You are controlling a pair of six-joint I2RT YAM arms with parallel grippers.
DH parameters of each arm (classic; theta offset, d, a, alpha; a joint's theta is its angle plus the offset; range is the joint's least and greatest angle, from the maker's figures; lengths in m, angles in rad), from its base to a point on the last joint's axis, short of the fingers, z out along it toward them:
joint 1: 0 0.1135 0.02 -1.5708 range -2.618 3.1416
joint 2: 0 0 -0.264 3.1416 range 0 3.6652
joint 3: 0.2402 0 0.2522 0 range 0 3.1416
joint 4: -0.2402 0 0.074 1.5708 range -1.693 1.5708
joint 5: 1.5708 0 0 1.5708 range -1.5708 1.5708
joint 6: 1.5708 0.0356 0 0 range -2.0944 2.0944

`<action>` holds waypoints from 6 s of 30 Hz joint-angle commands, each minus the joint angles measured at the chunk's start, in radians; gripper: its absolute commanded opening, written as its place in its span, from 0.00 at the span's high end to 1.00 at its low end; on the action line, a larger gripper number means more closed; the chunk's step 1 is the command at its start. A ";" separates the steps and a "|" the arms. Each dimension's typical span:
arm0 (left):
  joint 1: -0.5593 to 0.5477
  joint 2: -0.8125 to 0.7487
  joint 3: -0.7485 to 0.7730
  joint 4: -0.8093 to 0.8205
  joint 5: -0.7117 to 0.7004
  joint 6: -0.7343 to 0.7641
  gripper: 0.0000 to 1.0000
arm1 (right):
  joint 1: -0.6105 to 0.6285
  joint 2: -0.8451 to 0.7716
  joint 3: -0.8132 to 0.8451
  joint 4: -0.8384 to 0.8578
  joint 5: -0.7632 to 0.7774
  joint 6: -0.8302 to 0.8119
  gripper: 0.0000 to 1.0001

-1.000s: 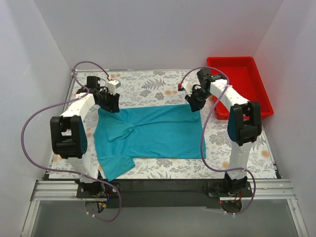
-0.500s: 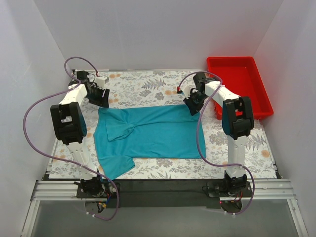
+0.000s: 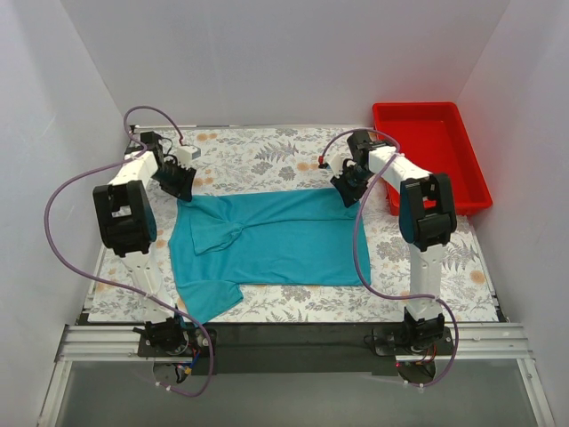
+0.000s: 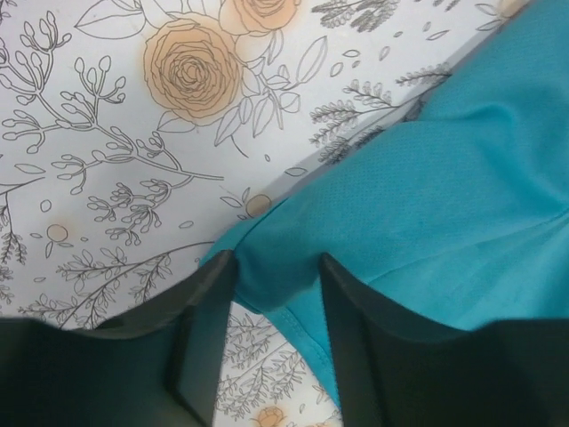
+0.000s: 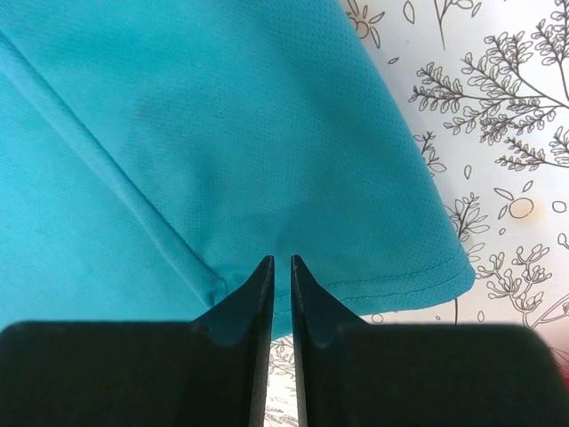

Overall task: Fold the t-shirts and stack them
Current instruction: Fold the tshirt

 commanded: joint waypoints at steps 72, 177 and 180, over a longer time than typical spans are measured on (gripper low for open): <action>-0.189 -0.863 -0.815 -0.166 -0.004 0.127 0.43 | 0.137 -0.493 -0.727 0.160 0.104 -0.201 0.58; -0.159 -0.150 -0.059 -0.043 -0.107 0.132 1.00 | 0.025 -0.084 -0.050 -0.065 0.185 -0.369 0.99; -0.159 -0.134 -0.051 -0.040 -0.106 0.129 1.00 | 0.025 -0.074 -0.037 -0.064 0.181 -0.346 0.99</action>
